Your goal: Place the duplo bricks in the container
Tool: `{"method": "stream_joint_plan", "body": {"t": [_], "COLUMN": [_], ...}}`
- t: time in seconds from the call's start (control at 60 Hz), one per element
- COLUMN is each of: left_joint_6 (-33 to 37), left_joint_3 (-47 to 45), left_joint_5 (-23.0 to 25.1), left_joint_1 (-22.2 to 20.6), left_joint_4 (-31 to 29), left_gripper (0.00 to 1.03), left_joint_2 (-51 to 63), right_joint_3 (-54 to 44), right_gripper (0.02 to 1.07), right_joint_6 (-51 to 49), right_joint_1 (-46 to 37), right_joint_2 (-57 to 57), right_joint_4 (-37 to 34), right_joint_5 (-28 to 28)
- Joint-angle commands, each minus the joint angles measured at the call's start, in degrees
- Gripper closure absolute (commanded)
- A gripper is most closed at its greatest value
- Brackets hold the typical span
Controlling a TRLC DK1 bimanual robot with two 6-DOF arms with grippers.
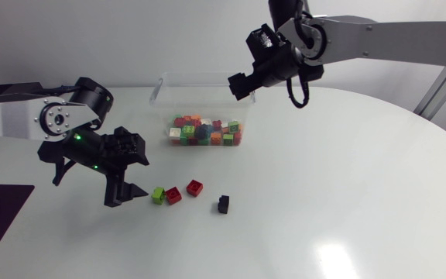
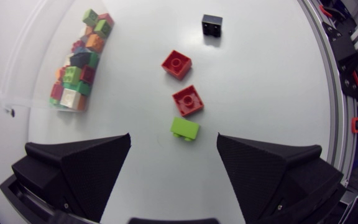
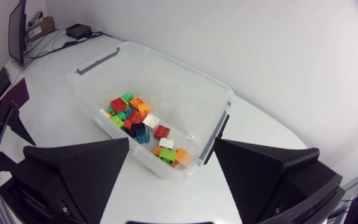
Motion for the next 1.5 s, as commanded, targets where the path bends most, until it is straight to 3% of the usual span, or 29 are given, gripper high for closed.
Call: {"method": "stream_joint_plan", "body": {"t": [0.0,0.133,0.433,0.633,0.767,1.083,1.483], "left_joint_6": [4.69,7.32,8.2,8.64,8.73,8.38,7.94], "left_joint_3": [1.91,6.48,10.69,11.92,12.8,12.54,11.57], "left_joint_5": [0.45,-0.35,-3.25,-4.12,-4.3,-4.21,-3.07], "left_joint_1": [-1.31,-2.45,-4.38,-4.21,-4.12,-3.5,-1.04], "left_joint_4": [-3.14,-7.97,-6.83,-7.27,-8.15,-8.41,-12.72], "left_gripper": [0.07,0.07,0.09,0.19,0.31,0.88,0.91], "left_joint_2": [4.8,10.78,17.99,20.1,21.06,21.33,14.65], "right_joint_3": [-6.52,-16.63,-35.08,-40.27,-41.41,-40.62,-36.75], "right_gripper": [0.06,0.06,0.06,0.07,0.07,0.07,0.07], "right_joint_6": [-2.44,-3.58,-6.75,-8.24,-8.68,-13.87,-20.63], "right_joint_1": [0.21,0.47,5.22,6.01,7.41,10.66,12.25], "right_joint_2": [-4.77,-10.92,-21.21,-22.17,-20.42,-14.26,-7.32], "right_joint_4": [0.78,2.71,4.03,5.88,6.32,5.62,2.98], "right_joint_5": [-1.28,-2.95,-4.36,-4.45,-4.89,-7.35,-12.01]}}
